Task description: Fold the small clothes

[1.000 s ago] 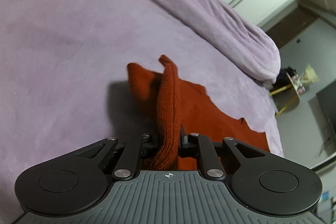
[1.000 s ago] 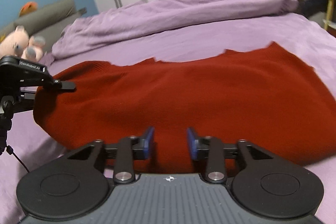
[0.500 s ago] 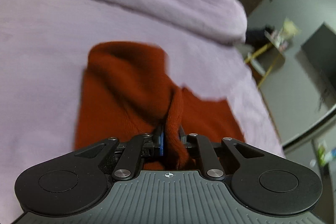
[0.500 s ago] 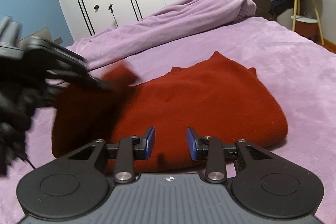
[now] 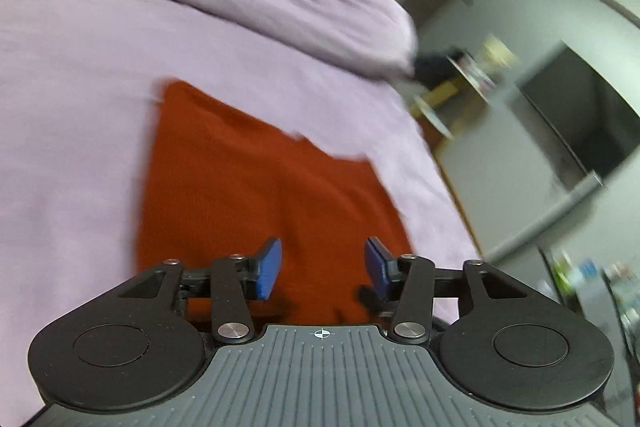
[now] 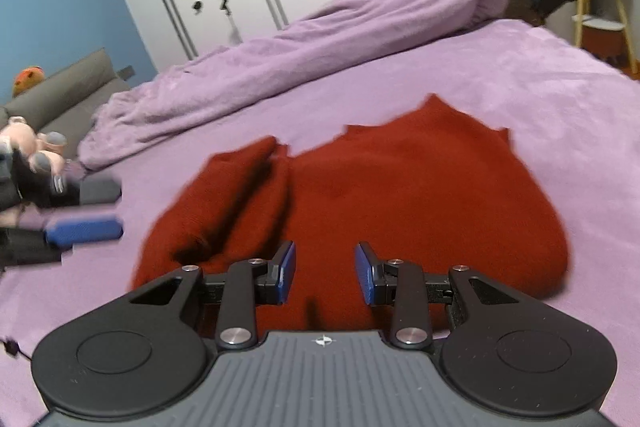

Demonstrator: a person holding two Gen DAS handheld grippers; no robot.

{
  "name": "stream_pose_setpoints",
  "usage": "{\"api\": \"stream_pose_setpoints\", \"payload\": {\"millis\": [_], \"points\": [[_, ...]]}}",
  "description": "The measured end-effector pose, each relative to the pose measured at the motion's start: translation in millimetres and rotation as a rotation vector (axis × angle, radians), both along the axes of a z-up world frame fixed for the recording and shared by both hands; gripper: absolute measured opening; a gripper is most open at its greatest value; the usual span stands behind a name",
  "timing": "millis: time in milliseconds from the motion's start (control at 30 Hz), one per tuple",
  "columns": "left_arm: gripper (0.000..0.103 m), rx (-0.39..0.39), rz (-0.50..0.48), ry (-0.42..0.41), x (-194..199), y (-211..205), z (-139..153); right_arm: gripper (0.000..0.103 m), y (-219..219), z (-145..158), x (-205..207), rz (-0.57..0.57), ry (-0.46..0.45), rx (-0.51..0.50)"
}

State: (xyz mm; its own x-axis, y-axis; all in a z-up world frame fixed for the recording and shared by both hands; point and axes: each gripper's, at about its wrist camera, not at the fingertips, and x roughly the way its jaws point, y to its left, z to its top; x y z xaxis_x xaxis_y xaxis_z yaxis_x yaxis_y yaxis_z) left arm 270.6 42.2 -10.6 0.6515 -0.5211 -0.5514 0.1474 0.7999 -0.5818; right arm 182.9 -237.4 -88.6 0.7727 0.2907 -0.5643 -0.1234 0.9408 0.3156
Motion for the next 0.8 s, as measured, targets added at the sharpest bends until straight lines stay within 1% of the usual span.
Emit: {"api": "stream_pose_setpoints", "payload": {"millis": [33,100,133,167,233,300,333,400,467,500,567,600,633,700,767,800], "points": [[0.054,0.031,0.057,0.005,-1.7,11.7,-3.5,0.035,3.4,1.6,5.6,0.015,0.008,0.024],[0.052,0.104,0.158,0.064,3.6,29.3,-17.9,0.042,8.0,0.6,24.1,0.046,0.052,0.091],[0.052,0.126,0.19,0.084,6.5,34.7,-26.3,0.043,9.4,-1.6,34.6,0.051,0.079,0.133],[0.052,0.143,0.213,0.099,9.4,38.0,-35.0,0.046,9.1,-4.0,44.5,0.057,0.107,0.173],[0.051,0.167,0.227,0.142,19.5,43.7,-53.0,0.055,7.4,-11.1,66.8,0.065,0.171,0.274],[0.051,0.137,0.222,0.158,24.9,40.9,-63.5,0.06,7.4,-18.7,84.3,0.056,0.214,0.349],[0.051,0.124,0.223,0.157,26.2,39.4,-65.2,0.061,9.2,-24.4,95.2,0.059,0.249,0.389],[0.051,0.125,0.218,0.143,31.3,35.0,-63.8,0.061,14.5,-35.1,112.0,0.062,0.304,0.458],[0.051,0.142,0.205,0.137,30.8,30.1,-62.7,0.062,23.0,-41.1,122.6,0.066,0.328,0.494],[0.051,0.152,0.195,0.134,31.5,26.4,-63.2,0.062,27.8,-40.5,124.3,0.07,0.323,0.485],[0.051,0.178,0.172,0.137,30.6,22.0,-63.5,0.052,39.0,-34.1,125.7,0.088,0.282,0.436],[0.051,0.185,0.16,0.139,27.8,16.1,-66.0,0.037,44.7,-30.9,125.9,0.1,0.264,0.394],[0.052,0.19,0.148,0.141,28.0,14.6,-66.1,0.027,52.5,-27.3,125.9,0.109,0.247,0.328],[0.053,0.203,0.131,0.145,26.3,7.5,-70.4,0.02,64.5,-22.7,123.3,0.133,0.213,0.215],[0.054,0.217,0.126,0.137,22.2,3.6,-69.5,0.016,81.1,-14.7,117.2,0.167,0.15,0.05],[0.054,0.222,0.124,0.131,19.5,1.7,-67.5,0.013,90.9,-9.0,112.2,0.182,0.109,-0.046]]}}
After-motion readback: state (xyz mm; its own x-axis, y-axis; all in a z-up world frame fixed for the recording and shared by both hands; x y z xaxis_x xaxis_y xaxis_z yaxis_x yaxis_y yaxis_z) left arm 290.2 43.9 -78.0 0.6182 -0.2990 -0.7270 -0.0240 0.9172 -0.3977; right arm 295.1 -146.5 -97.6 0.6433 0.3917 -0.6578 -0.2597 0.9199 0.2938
